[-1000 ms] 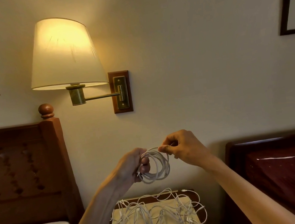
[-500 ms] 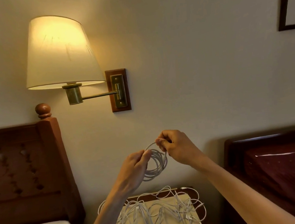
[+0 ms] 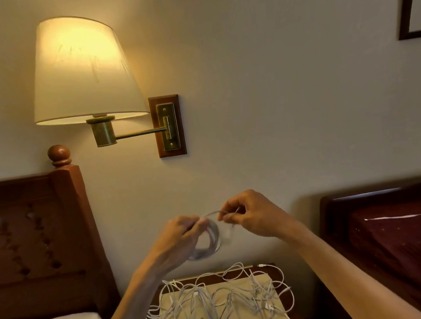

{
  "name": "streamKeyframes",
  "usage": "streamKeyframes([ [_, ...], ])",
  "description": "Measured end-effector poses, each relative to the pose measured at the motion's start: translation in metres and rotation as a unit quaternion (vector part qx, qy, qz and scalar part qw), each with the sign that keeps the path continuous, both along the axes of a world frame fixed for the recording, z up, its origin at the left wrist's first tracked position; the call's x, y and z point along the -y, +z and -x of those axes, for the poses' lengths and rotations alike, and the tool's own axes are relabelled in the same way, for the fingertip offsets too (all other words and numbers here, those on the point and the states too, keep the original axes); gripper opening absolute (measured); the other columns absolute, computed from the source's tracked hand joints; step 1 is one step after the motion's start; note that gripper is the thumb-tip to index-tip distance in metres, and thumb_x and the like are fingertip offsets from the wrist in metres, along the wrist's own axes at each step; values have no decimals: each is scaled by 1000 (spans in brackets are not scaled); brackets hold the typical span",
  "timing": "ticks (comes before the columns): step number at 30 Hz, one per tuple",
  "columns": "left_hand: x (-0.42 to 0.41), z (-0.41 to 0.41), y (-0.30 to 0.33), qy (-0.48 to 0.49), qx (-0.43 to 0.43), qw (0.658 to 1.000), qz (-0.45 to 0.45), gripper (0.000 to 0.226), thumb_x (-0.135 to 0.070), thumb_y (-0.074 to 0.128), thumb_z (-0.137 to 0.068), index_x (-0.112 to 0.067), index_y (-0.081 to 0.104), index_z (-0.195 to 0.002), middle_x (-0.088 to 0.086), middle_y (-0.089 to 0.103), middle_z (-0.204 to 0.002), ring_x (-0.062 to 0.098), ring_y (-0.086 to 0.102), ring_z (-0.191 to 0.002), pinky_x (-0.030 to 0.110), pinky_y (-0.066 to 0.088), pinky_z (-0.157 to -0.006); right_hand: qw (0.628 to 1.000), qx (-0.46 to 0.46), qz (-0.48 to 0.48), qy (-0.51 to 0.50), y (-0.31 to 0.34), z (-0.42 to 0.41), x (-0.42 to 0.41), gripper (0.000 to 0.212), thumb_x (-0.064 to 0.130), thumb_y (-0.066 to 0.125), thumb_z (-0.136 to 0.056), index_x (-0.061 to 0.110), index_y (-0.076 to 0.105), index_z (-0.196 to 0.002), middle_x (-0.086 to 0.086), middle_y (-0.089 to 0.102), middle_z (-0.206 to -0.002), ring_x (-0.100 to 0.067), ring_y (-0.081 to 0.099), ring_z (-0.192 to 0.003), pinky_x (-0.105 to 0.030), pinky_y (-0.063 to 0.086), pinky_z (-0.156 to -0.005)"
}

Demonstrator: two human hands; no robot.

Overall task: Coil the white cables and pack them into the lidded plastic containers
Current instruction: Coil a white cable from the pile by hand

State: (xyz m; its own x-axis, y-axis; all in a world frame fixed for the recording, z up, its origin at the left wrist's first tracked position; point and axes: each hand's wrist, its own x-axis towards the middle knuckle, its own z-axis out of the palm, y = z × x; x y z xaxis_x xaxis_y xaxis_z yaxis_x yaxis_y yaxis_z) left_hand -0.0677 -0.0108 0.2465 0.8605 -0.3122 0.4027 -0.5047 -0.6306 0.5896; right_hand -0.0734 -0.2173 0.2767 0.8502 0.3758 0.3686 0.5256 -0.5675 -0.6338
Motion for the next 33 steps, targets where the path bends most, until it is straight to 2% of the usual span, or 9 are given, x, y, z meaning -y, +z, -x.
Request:
streamKeyframes([
  [2,2,-1,-11,47,35,990,-126,37,-41,48,-98,-17,62,-73,-5,56,-60,14,48,-54,33,36,-54,991,97,80,-40,1,-3,-3,16,14,58,-96,13,74,-100,6,65,-93,-4,56,-79,-19,45,-75],
  [6,4,-2,-22,76,26,996,-33,39,-40,45,-99,-20,56,-68,-6,51,-57,13,44,-55,36,35,-56,998,26,33,-43,6,0,-9,16,22,62,-94,12,74,-102,3,67,-88,-8,60,-76,-20,50,-69],
  [10,12,-2,-17,51,-13,990,128,45,-36,45,-100,-30,58,-57,-11,46,-52,8,37,-52,35,31,-57,969,-159,-191,15,3,12,-11,18,16,64,-93,3,72,-101,-9,70,-81,-14,68,-70,-21,56,-66],
  [14,20,1,-9,33,-23,980,197,52,-27,42,-102,-37,63,-56,-14,50,-49,4,39,-51,31,31,-57,923,-171,-345,9,-9,24,-20,14,11,63,-92,2,71,-99,-13,73,-84,-20,73,-76,-24,59,-72],
  [18,28,8,-3,0,-30,965,260,44,-23,39,-103,-24,59,-64,-14,51,-50,2,42,-50,18,34,-52,938,-78,-338,-28,-20,30,-32,13,5,71,-85,3,75,-97,-10,75,-84,-18,74,-76,-25,59,-73],
  [22,31,10,0,-25,-56,946,319,44,-25,41,-102,-17,54,-61,-7,42,-55,8,36,-55,20,31,-52,960,184,-181,-109,-39,26,-38,16,13,80,-79,15,79,-94,9,68,-85,-9,67,-72,-23,56,-67],
  [27,35,15,2,-52,-96,931,348,49,-24,39,-102,-17,54,-56,-4,38,-54,7,33,-50,21,29,-52,883,408,-16,-229,-42,23,-33,17,29,84,-73,18,72,-76,7,61,-82,-14,53,-69,-32,45,-57],
  [30,33,19,7,-66,-93,933,340,35,-22,36,-102,-6,46,-73,-1,32,-56,5,29,-48,15,29,-48,879,418,-59,-224,-40,20,-30,29,26,84,-71,15,57,-74,1,52,-88,-14,47,-76,-32,46,-58],
  [33,31,25,11,-90,-99,934,332,32,-22,35,-102,-8,44,-76,-8,30,-53,5,26,-48,13,27,-48,924,329,-133,-142,-38,15,-23,40,21,81,-71,20,47,-92,3,53,-105,-11,53,-93,-20,50,-72],
])
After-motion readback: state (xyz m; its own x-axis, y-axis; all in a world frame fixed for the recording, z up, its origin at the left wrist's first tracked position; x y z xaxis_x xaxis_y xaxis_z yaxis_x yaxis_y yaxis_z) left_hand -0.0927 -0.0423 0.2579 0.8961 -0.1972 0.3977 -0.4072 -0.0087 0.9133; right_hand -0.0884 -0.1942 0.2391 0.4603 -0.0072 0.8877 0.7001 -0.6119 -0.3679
